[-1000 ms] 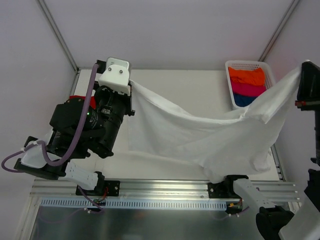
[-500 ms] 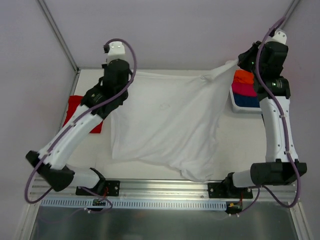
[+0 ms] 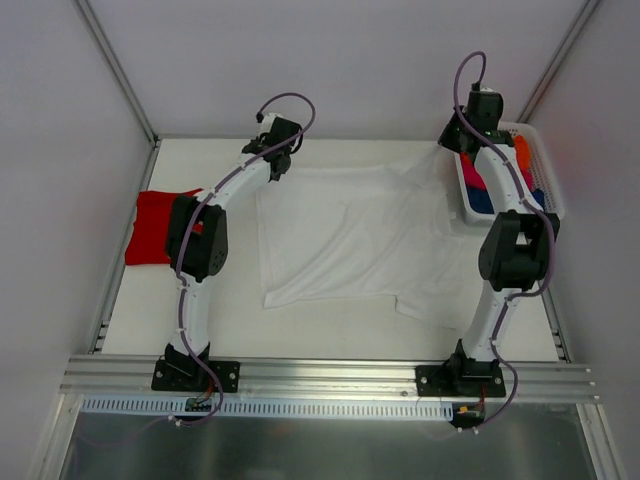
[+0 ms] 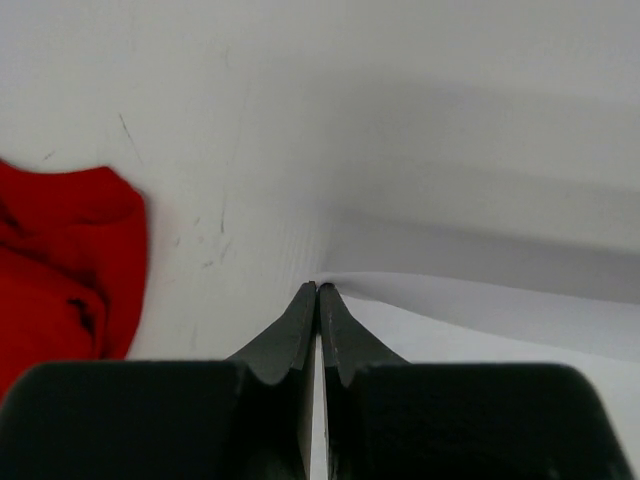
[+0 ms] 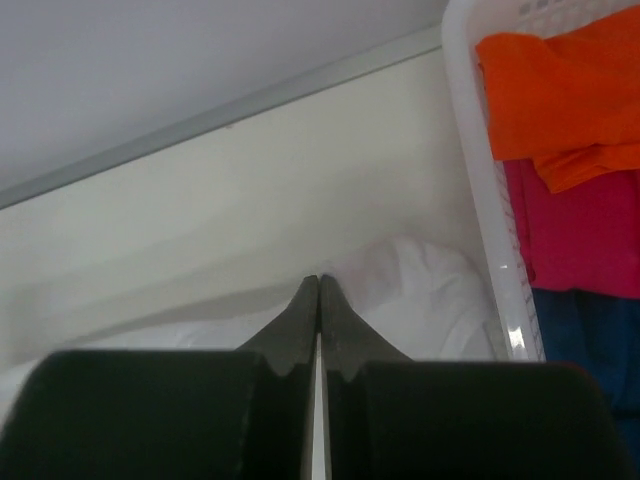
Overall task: Fold and stack the t-shirts
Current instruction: Flatten out the tshirt
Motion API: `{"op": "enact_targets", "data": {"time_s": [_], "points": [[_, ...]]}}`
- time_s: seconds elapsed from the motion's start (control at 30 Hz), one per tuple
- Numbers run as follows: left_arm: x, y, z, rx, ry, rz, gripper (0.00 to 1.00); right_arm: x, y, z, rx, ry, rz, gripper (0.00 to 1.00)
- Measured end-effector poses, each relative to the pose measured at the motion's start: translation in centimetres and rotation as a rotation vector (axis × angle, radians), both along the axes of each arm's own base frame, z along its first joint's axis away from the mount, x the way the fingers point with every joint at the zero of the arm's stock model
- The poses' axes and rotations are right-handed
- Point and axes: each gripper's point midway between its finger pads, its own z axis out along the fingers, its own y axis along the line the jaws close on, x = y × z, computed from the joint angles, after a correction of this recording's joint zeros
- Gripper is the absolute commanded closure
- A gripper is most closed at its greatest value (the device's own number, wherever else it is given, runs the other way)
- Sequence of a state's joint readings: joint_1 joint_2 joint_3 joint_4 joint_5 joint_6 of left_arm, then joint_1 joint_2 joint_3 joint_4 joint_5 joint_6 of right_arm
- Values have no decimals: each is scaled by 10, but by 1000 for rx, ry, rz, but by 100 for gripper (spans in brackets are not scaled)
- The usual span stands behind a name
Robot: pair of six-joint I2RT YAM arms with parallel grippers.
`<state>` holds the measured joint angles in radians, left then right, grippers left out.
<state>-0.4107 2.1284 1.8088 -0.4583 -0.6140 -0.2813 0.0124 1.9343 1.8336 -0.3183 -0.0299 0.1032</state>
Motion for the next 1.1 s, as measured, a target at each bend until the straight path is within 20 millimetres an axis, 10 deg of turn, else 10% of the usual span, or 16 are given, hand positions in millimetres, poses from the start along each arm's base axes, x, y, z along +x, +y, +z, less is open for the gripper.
{"op": "enact_targets", "data": {"time_s": [0.17,0.33,0.7,0.93,1.1], "points": [[33,-2,49,-23,-133,15,100,20,3,-45,-19,90,14,100],[48,-2,85,-23,-221,13,100,23,4,-43,-50,84,17,99],[8,16,-2,56,-5,13,100,2,17,-57,-89,127,36,100],[18,10,9,38,-34,8,100,14,30,-43,-97,85,38,100],[66,3,36,-2,-146,34,100,45,28,-32,-78,0,-13,91]]}}
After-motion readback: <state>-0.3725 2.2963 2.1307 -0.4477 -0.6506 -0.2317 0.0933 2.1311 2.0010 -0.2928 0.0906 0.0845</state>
